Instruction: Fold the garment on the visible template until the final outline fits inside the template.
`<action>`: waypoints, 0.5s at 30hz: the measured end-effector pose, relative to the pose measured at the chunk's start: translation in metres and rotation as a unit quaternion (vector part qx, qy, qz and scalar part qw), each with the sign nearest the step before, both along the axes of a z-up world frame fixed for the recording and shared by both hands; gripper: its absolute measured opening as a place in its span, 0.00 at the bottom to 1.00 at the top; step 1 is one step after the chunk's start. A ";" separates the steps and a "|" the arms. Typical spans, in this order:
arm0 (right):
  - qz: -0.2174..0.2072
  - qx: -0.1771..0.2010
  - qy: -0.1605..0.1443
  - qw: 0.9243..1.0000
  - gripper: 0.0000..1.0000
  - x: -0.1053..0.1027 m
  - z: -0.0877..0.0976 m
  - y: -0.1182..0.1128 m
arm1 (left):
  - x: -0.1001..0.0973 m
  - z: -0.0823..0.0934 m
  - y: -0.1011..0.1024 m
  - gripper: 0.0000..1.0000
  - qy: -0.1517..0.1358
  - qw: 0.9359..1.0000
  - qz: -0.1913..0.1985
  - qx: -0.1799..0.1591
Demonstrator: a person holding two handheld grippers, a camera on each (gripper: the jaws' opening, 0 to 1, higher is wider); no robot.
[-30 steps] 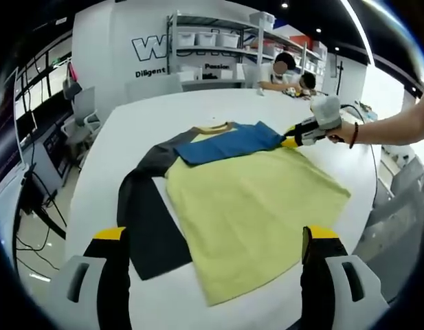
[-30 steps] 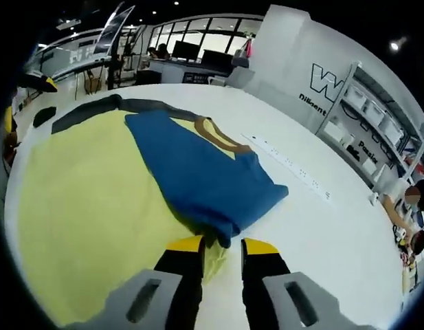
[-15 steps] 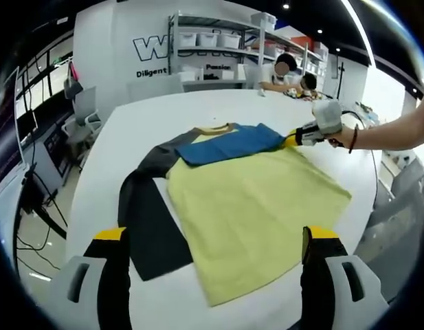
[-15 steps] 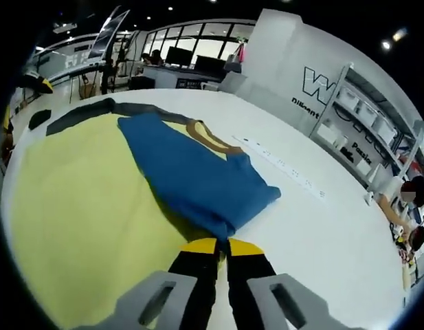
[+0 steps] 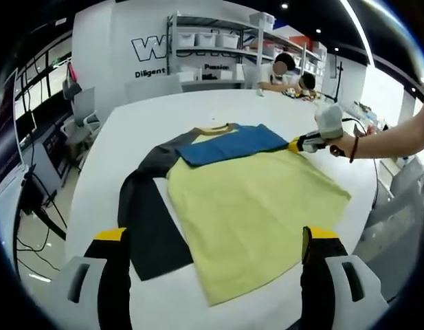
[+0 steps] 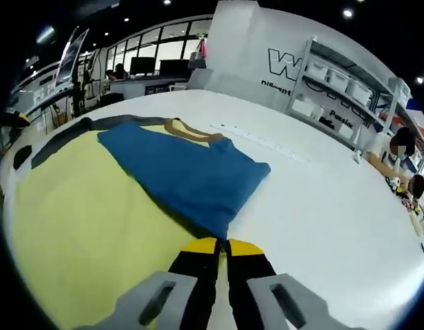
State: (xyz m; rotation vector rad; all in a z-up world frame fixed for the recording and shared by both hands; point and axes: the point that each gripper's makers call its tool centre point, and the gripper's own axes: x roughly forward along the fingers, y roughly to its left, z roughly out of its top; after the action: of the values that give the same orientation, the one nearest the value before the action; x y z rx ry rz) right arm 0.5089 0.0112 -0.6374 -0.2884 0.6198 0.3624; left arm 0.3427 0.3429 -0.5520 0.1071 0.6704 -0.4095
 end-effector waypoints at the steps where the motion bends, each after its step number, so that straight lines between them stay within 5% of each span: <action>1: 0.002 0.001 0.003 1.000 0.00 0.000 0.000 -0.001 | 0.000 0.000 0.000 0.99 0.000 1.000 0.000 0.000; 7: -0.009 0.027 0.059 0.998 0.07 -0.012 0.000 -0.003 | -0.001 0.000 -0.002 0.99 0.001 1.000 -0.005 0.003; 11: -0.054 0.136 0.100 0.984 0.32 -0.019 0.006 0.007 | -0.001 0.001 -0.003 0.99 -0.001 1.000 -0.007 0.003; 15: -0.096 0.199 0.098 0.970 0.31 -0.013 0.013 0.005 | -0.001 0.002 -0.003 0.99 -0.002 1.000 -0.007 0.004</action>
State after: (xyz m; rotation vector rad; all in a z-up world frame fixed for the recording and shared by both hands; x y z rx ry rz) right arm 0.4964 0.0162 -0.6242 0.1941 0.7471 0.3217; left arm 0.3417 0.3396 -0.5504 0.1209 0.6673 -0.4199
